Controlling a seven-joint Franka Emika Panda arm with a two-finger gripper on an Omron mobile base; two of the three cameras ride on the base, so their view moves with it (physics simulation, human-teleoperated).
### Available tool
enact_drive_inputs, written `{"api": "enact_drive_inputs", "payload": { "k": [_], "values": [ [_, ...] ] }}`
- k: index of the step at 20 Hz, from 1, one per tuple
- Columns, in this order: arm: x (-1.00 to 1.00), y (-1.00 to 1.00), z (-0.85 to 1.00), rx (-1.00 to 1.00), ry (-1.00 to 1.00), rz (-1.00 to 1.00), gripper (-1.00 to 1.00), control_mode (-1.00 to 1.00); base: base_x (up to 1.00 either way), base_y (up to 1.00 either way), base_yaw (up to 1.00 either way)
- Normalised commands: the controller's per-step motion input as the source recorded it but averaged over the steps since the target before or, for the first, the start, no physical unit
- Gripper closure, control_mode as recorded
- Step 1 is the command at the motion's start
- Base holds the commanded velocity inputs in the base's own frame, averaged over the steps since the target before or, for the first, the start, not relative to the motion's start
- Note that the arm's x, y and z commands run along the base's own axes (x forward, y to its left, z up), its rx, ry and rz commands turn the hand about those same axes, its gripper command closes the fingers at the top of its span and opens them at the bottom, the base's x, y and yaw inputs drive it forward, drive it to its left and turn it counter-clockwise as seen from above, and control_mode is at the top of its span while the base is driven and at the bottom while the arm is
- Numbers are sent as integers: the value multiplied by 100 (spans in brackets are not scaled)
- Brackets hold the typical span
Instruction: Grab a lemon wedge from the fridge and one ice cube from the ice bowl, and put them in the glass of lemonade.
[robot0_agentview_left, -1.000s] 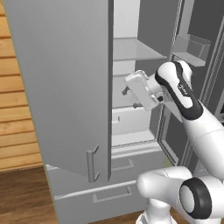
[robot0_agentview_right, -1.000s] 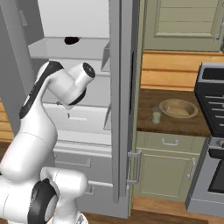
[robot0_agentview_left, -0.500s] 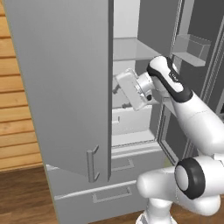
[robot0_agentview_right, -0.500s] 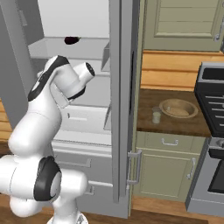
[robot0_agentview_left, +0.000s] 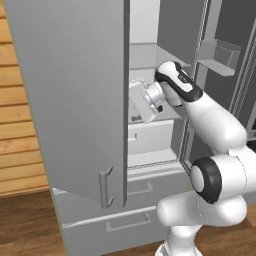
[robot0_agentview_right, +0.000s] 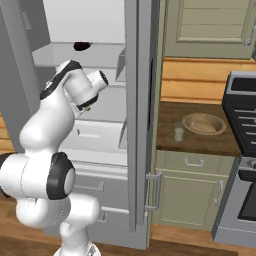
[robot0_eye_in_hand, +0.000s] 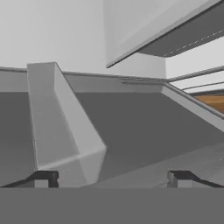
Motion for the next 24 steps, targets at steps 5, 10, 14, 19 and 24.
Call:
{"api": "enact_drive_inputs", "payload": {
  "k": [5,10,14,19,24],
  "values": [
    [-19,50,-16,7,1,12,-100,-100,0,0,0],
    [-68,55,-1,10,0,15,-100,-100,0,0,0],
    [-71,64,0,9,0,17,-100,-100,0,0,0],
    [-49,69,0,4,0,16,-100,-100,0,0,0],
    [-29,14,18,1,-6,6,-100,-100,0,0,0]
  ]
}}
